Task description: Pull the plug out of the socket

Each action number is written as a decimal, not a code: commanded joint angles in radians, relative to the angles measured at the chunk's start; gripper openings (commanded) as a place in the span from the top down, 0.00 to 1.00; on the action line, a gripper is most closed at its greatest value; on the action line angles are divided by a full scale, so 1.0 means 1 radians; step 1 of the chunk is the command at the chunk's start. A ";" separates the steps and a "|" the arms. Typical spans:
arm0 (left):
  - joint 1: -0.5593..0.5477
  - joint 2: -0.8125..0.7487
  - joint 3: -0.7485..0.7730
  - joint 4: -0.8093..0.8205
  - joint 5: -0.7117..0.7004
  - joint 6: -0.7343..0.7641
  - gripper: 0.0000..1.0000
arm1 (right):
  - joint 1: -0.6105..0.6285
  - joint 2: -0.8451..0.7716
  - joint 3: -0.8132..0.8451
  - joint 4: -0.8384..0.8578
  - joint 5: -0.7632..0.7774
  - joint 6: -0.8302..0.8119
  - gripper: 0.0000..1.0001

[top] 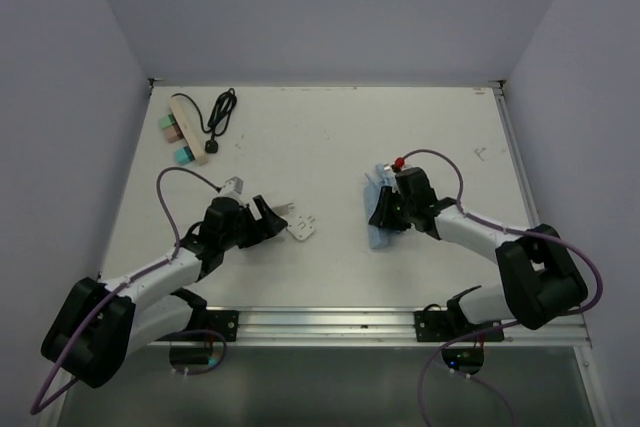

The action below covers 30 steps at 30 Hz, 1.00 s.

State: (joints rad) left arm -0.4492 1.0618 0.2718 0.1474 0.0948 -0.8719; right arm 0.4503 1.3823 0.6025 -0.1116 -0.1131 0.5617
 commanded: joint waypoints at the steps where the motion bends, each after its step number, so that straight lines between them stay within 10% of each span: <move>1: 0.006 -0.048 0.067 -0.003 0.057 0.010 0.12 | -0.027 0.043 0.031 -0.143 0.136 -0.017 1.00; 17: 0.014 -0.356 0.435 -0.629 -0.575 0.321 0.00 | -0.427 0.144 0.235 -0.240 0.178 -0.059 1.00; 30: 0.014 -0.458 0.412 -0.671 -0.596 0.363 0.00 | -0.579 0.316 0.471 -0.326 0.296 -0.124 0.92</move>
State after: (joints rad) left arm -0.4438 0.5968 0.6823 -0.5217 -0.4778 -0.5453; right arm -0.1196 1.6680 0.9939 -0.3904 0.1181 0.4774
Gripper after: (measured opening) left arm 0.994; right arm 0.353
